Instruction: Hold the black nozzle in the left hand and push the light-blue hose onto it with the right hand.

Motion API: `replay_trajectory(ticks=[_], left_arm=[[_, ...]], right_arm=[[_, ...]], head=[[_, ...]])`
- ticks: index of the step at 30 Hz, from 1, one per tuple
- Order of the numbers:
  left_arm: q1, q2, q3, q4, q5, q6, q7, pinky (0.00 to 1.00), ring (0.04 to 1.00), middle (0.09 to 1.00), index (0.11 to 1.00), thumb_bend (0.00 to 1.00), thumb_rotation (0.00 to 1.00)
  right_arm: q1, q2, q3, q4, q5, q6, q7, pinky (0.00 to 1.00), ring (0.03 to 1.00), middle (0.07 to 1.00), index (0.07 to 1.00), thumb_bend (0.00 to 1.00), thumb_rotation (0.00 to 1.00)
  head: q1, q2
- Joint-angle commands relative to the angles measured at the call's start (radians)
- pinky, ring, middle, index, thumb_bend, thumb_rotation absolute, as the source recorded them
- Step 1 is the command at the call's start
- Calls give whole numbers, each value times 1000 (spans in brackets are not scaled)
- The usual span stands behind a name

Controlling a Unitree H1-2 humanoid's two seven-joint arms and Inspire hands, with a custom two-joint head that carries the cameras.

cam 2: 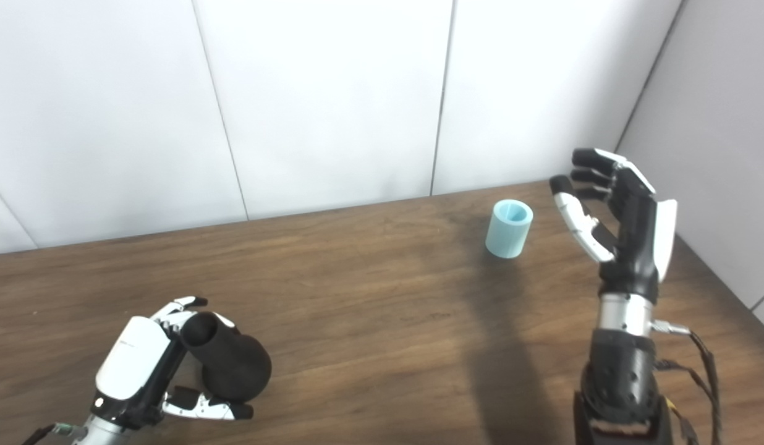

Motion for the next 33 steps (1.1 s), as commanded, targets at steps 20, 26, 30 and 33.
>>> replay_trajectory(ticks=[20,26,30,33], left_arm=[[48,67,-86,39,-85,-23,59,791,460,468,499,523,0],[52,69,-85,34,-84,-23,54,788,463,472,495,523,0],[54,71,-85,33,-90,-23,56,789,462,469,497,523,0],[54,72,-83,34,-89,-23,53,789,461,470,496,523,0]], right_arm=[[-107,-112,64,302,78,-20,74,837,902,926,960,948,428],[-146,-129,77,499,71,-113,47,801,879,917,926,998,421],[-174,-134,86,615,86,-201,34,775,858,901,909,1000,427],[-194,-131,91,665,95,-240,27,770,860,903,920,1000,423]], head=[[-49,7],[-49,8],[-51,10],[-48,9]])
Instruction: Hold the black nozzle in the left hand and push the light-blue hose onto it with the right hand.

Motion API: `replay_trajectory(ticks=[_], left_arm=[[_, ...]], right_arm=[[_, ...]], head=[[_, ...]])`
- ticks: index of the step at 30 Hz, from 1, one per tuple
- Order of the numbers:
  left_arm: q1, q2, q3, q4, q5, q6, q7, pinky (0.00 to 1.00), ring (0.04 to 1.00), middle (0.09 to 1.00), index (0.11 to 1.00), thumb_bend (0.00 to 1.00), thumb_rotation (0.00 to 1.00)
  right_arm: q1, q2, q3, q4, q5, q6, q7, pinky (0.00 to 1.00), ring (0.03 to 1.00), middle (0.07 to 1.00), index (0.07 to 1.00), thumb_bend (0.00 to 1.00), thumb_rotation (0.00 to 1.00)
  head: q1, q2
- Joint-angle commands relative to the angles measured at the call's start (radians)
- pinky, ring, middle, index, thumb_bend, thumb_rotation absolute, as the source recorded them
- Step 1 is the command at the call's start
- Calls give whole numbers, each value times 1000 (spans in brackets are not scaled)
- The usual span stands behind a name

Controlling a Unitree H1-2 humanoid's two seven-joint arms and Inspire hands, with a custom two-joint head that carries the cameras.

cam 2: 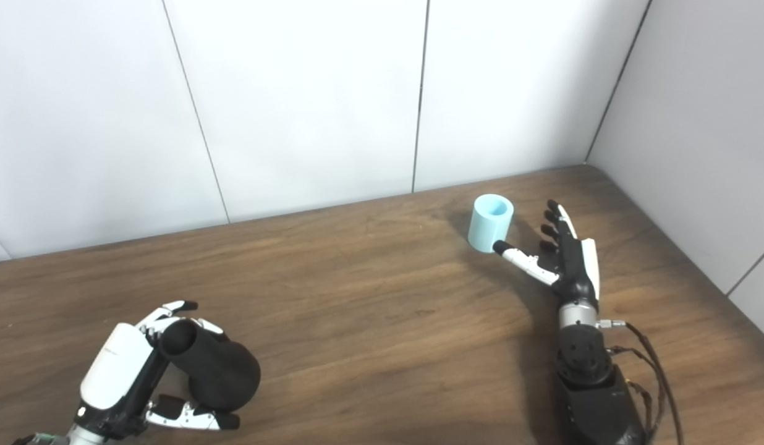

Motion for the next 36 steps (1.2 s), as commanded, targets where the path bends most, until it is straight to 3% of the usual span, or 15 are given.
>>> replay_trajectory(ticks=[1,11,21,36], left_arm=[[60,10,-12,33,-14,-17,21,790,462,471,495,523,0],[63,21,-19,30,-31,-17,17,787,465,474,494,523,0],[68,16,-13,32,-22,-16,4,792,469,476,490,524,0],[72,9,-13,31,-6,-17,18,799,464,470,498,523,0]], right_arm=[[-49,-21,4,17,15,-59,-3,776,862,906,923,1000,416],[-83,1,7,70,92,-52,16,796,873,918,925,997,321],[-114,-17,62,110,33,-80,-14,736,803,842,863,1000,342],[-138,-12,97,130,17,-72,-8,771,828,846,862,1000,307]], head=[[-2,0],[-2,2],[5,3],[13,3]])
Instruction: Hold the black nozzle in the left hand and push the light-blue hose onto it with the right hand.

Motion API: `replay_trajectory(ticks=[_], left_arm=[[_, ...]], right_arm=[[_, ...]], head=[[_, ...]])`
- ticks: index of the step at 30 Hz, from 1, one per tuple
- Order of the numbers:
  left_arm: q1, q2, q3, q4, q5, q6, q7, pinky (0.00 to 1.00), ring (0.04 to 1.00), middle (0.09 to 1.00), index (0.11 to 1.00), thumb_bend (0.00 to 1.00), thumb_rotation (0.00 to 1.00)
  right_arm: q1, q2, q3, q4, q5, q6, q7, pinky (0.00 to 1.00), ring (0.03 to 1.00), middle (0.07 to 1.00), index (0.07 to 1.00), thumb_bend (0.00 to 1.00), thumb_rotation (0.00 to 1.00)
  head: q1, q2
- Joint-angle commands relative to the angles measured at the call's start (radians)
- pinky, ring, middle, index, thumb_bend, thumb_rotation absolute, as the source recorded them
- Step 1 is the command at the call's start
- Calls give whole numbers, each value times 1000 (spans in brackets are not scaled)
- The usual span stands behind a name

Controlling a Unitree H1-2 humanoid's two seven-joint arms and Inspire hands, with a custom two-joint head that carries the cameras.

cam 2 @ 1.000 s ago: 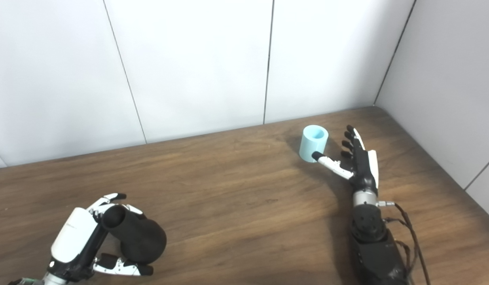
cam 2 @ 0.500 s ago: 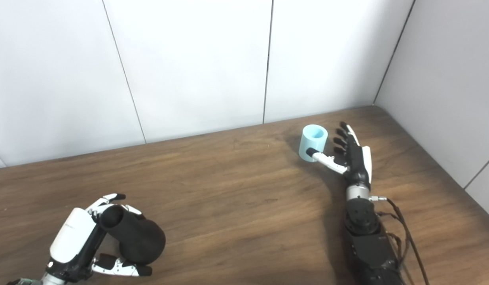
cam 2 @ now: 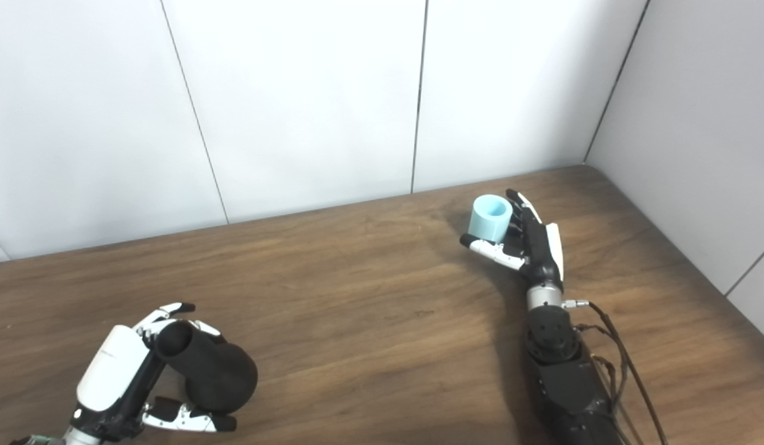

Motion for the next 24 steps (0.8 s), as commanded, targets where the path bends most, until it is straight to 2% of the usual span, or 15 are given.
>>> replay_trajectory(ticks=[1,13,15,17,18,19,20,22,24], left_arm=[[67,2,-16,36,1,-12,28,801,464,469,498,523,0],[69,-3,-5,37,5,-12,8,797,469,473,494,524,0],[69,-2,-7,39,0,-12,12,801,470,474,493,524,0],[69,-3,-4,39,5,-12,11,802,470,473,494,524,0],[70,-3,-4,38,6,-12,11,803,470,473,495,524,0],[70,-3,-4,37,7,-12,11,805,468,472,496,524,0],[71,-4,-1,35,7,-12,8,806,467,471,496,524,0],[73,-5,5,31,6,-12,-1,806,468,471,497,523,0],[75,-7,11,29,9,-12,-4,806,467,473,495,524,0]], right_arm=[[-36,-15,10,12,-14,-31,-8,771,827,844,859,1000,307],[-62,-7,2,29,-65,25,-113,599,670,704,724,908,210],[-65,-2,-3,26,-61,35,-124,577,651,683,699,886,159],[-71,4,-6,28,-93,51,-178,540,615,642,666,855,96],[-75,7,-5,34,-117,54,-215,509,583,608,632,832,49],[-78,8,-3,39,-135,56,-243,466,534,564,547,645,91],[-79,9,-2,40,-147,61,-261,447,508,519,529,587,46],[-77,13,-6,38,-150,62,-278,429,468,494,491,539,9],[-75,13,-8,42,-139,42,-282,402,435,481,493,528,2]], head=[[-1,0],[-2,0],[-2,2],[-1,3],[-1,3],[-2,3],[-3,3],[-3,4],[-3,4]])
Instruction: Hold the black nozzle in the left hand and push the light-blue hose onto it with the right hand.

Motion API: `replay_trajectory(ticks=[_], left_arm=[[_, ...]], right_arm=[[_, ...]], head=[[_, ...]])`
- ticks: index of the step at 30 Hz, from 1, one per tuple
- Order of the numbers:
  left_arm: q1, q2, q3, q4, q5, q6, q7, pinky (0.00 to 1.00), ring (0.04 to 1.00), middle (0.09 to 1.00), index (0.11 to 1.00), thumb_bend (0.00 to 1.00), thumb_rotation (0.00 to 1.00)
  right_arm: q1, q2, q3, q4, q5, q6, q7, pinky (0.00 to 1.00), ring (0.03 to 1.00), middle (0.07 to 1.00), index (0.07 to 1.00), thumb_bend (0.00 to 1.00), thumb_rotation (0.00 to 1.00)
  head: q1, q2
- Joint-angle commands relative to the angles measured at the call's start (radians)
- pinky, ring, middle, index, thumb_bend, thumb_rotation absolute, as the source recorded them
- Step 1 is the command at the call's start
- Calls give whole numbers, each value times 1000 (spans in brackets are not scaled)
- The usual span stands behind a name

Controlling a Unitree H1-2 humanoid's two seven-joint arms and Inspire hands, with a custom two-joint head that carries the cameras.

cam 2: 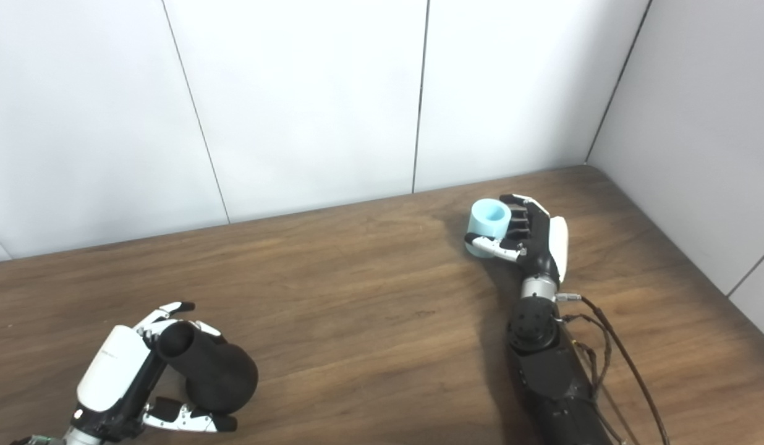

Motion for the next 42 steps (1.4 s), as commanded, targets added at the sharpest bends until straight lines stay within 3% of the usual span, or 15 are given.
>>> replay_trajectory(ticks=[1,16,20,26,33,42], left_arm=[[71,-1,-7,30,-3,-11,6,803,467,474,493,524,0],[71,3,-11,31,-8,-11,6,800,467,475,492,524,0],[72,-1,-12,30,5,-11,5,798,465,475,492,524,0],[78,-27,-1,25,23,-10,-17,802,470,478,488,524,0],[83,-76,17,25,71,-4,-36,809,466,474,492,524,0],[82,-129,27,24,133,4,-49,818,459,475,491,524,0]], right_arm=[[-20,-10,-6,-10,-3,-34,-23,392,424,476,497,526,0],[14,-2,-9,-45,4,-38,-19,369,413,468,511,524,0],[37,5,-7,-114,14,-14,7,380,420,467,511,524,0],[83,23,-6,-302,41,20,77,365,418,471,501,527,0],[118,58,8,-602,94,160,197,315,409,466,506,524,0],[126,103,37,-826,130,300,301,301,386,463,507,525,0]], head=[[-1,1],[0,5],[23,9],[112,19],[180,40],[313,72]])
